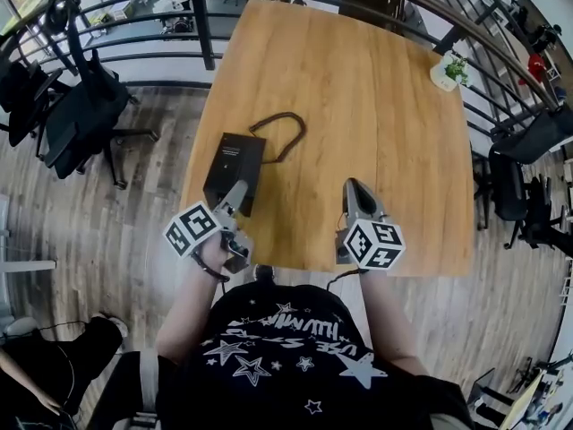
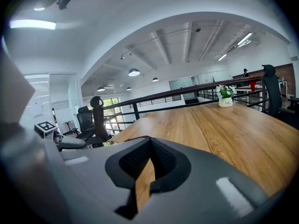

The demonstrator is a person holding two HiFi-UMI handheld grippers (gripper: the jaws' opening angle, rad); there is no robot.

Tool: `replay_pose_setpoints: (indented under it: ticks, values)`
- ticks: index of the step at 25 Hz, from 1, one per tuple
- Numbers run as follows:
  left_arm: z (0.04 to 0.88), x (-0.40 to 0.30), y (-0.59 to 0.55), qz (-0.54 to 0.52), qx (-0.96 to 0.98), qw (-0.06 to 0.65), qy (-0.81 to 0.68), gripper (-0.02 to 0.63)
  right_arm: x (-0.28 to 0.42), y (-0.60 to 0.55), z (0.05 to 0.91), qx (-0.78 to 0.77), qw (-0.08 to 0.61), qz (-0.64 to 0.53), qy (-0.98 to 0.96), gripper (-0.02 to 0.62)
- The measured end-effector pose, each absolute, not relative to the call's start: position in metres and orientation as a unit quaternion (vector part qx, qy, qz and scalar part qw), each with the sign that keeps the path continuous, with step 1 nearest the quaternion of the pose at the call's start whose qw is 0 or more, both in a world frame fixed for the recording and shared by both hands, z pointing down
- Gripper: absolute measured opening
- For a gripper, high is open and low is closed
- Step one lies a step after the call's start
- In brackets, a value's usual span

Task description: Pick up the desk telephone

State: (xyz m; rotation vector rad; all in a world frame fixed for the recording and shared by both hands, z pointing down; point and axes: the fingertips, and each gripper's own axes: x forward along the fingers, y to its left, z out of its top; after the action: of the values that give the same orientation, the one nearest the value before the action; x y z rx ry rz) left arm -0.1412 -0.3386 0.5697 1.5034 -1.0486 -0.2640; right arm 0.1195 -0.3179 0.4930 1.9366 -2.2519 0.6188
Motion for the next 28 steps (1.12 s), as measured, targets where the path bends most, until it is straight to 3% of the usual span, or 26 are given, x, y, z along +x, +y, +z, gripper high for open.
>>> replay_pose_setpoints:
  ticks: [10,17,28]
  values:
    - [0.579,-0.136,-0.356,-0.144,0.609,0.629,-0.46,0.334,0.128,-0.323,0.498,0.649,0.057,0.207,-0.73,0.0]
    - [0.588,-0.143,-0.362,-0.168,0.569,0.643,-0.484,0.226,0.131,-0.321,0.503,0.653,0.058,0.215,-0.724,0.0]
    - [0.59,-0.146,-0.364,-0.172,0.571,0.644,-0.479,0.212,0.138,-0.308,0.508,0.659,0.058,0.225,-0.715,0.0]
